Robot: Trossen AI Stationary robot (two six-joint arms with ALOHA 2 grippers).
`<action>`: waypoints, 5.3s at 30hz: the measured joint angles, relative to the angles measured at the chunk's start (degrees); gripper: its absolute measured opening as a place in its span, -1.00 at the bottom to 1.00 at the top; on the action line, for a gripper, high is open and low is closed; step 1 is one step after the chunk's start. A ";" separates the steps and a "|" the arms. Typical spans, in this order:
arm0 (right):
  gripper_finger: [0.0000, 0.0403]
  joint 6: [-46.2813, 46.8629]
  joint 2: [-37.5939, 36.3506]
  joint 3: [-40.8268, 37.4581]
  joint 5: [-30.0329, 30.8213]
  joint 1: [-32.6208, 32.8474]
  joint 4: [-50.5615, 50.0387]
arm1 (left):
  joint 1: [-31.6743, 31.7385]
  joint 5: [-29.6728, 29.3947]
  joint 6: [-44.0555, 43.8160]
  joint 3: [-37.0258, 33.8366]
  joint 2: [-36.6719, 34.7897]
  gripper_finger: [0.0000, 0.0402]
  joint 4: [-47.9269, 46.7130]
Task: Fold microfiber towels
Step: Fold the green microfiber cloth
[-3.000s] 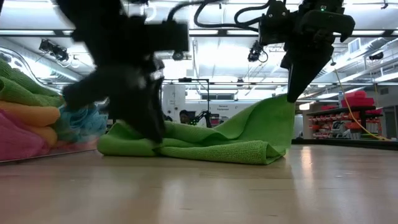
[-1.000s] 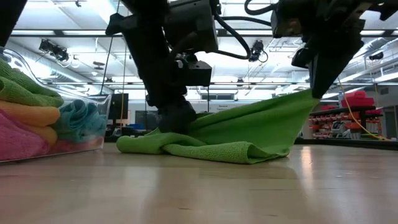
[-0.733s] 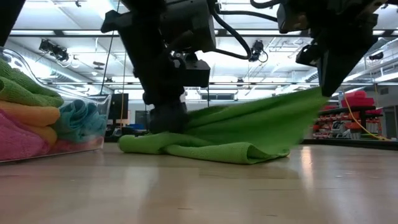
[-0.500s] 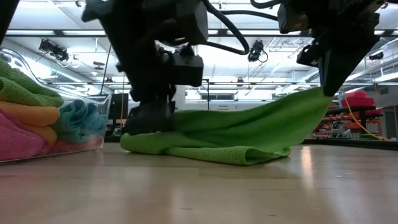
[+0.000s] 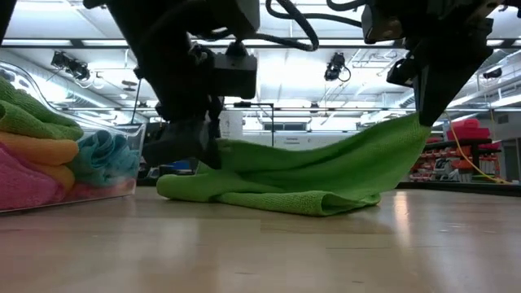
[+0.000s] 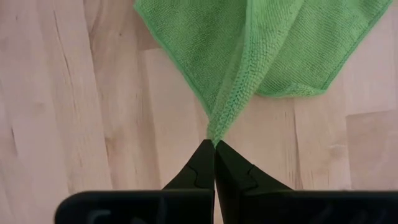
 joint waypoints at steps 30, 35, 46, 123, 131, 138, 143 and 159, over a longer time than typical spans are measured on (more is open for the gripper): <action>-0.97 0.04 0.00 -0.02 0.46 0.02 0.40 | -1.92 1.38 2.36 0.00 -1.12 -0.43 -1.65; -0.97 0.04 0.00 -0.02 0.49 0.02 0.42 | -2.46 1.19 2.26 0.00 -1.12 -0.57 -1.64; -0.97 -0.81 0.00 0.41 0.49 0.02 -0.81 | -2.94 1.58 0.39 2.23 -1.12 -0.92 -4.78; -0.97 -30.29 0.04 10.08 24.31 -21.83 -10.45 | 11.38 6.45 -3.95 15.76 -2.78 -0.94 -36.30; -0.97 -47.75 0.04 9.94 23.94 -32.59 -1.65 | 21.22 5.52 9.63 14.30 -3.79 -0.89 -33.60; -0.97 -64.06 0.04 9.94 22.93 -41.97 7.83 | 31.84 5.63 22.93 14.34 -8.50 -0.96 -27.56; -0.97 -72.68 0.04 9.94 19.96 -48.14 14.83 | 38.42 9.09 33.14 14.34 -12.10 -0.86 -20.04; -0.97 -79.69 0.02 9.94 6.96 -53.93 17.68 | 45.35 21.89 41.35 14.34 -13.16 -0.83 -15.21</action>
